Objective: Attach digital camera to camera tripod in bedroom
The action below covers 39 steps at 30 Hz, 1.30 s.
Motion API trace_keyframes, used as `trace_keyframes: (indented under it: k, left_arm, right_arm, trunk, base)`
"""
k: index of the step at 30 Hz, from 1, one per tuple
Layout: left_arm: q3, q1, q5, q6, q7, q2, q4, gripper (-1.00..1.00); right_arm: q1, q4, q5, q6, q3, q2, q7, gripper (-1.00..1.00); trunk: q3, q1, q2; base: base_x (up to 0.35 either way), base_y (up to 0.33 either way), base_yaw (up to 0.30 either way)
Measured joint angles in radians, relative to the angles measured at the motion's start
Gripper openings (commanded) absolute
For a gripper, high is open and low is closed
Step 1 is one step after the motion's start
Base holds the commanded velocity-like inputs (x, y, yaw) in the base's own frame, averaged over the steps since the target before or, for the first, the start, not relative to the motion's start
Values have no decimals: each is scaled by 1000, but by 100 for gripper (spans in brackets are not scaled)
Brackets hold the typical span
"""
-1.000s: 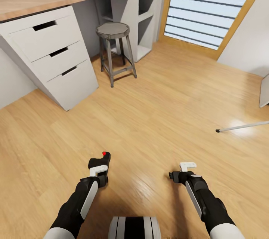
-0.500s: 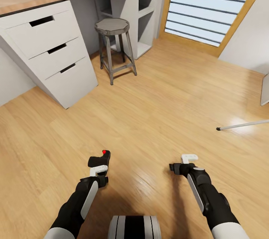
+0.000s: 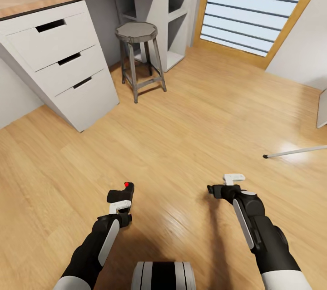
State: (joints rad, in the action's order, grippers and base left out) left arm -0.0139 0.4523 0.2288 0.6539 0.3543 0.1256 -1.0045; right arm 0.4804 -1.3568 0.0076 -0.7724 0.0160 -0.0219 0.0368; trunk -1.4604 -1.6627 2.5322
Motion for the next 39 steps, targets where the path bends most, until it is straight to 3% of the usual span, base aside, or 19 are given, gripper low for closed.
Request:
trace_keyframes:
  k: [17, 24, 33, 39]
  left_arm:
    - [0, 0, -1, 0, -4, -1, -1, 100]
    - [0, 0, -4, -7, -4, -4, 2, 100]
    - [-1, 0, -19, -205, -20, -52, 99, 100]
    - [-3, 0, -21, -279, -54, -64, 146, 100]
  right_arm:
    - [1, -10, 2, -1, 1, -1, 2, 100]
    - [1, -9, 5, -3, 1, -1, -3, 100]
    - [1, -8, 5, -4, 0, 0, -5, 100]
    - [1, -7, 6, -4, 1, -1, -5, 100]
  trunk:
    - [0, 0, 0]
    - [0, 0, 0]
    - [0, 0, 0]
    - [0, 0, 0]
  base:
    - [0, 0, -4]
    - [0, 0, -163]
    - [0, 0, -243]
    - [0, 0, -228]
